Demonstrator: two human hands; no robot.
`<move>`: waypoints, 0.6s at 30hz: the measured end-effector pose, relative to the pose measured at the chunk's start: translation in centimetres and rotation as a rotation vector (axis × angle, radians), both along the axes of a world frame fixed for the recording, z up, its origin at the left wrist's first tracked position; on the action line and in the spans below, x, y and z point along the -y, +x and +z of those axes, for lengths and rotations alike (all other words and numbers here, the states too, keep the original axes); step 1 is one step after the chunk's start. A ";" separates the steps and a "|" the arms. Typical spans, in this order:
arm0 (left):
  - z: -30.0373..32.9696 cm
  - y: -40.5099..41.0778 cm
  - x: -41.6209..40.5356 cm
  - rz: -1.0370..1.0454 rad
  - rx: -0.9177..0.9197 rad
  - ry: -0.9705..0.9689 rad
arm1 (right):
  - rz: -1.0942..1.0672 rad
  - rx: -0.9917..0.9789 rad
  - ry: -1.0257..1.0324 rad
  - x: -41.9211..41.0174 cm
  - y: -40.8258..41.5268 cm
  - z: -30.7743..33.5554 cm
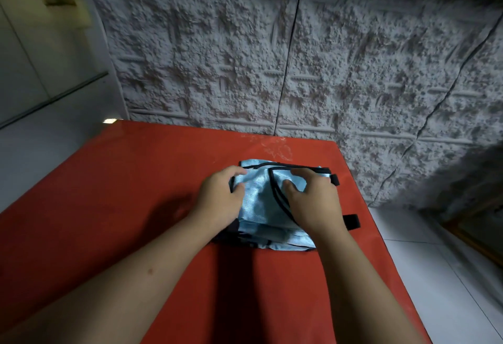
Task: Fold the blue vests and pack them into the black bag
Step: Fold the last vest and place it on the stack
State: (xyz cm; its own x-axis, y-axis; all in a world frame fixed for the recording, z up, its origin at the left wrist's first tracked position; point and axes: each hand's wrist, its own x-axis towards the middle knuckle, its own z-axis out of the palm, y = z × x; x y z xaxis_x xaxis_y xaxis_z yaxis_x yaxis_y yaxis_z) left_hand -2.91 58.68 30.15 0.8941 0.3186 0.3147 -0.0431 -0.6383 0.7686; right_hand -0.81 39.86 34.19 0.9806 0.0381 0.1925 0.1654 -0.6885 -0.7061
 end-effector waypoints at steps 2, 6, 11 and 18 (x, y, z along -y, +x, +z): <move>-0.1 -1.0 -1.2 0.025 0.032 -0.056 | 0.038 0.016 0.010 -2.1 -0.8 0.7; -0.5 -2.9 -2.5 0.005 0.000 -0.152 | 0.115 -0.015 -0.061 -4.7 -2.0 0.1; -1.3 -4.1 -2.2 0.004 -0.145 -0.232 | -0.098 -0.029 -0.009 -3.0 -1.5 -0.5; -0.3 -1.8 -0.8 0.063 -0.523 -0.706 | -0.385 -0.315 0.162 4.1 0.8 -4.8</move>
State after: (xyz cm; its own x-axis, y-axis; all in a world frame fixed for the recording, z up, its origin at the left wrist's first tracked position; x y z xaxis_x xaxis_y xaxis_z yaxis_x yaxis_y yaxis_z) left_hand -4.71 59.51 29.88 0.8430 0.3376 -0.4188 0.4436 0.0041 0.8962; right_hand -0.04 35.73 29.40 0.9290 -0.3423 -0.1409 -0.3160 -0.5350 -0.7835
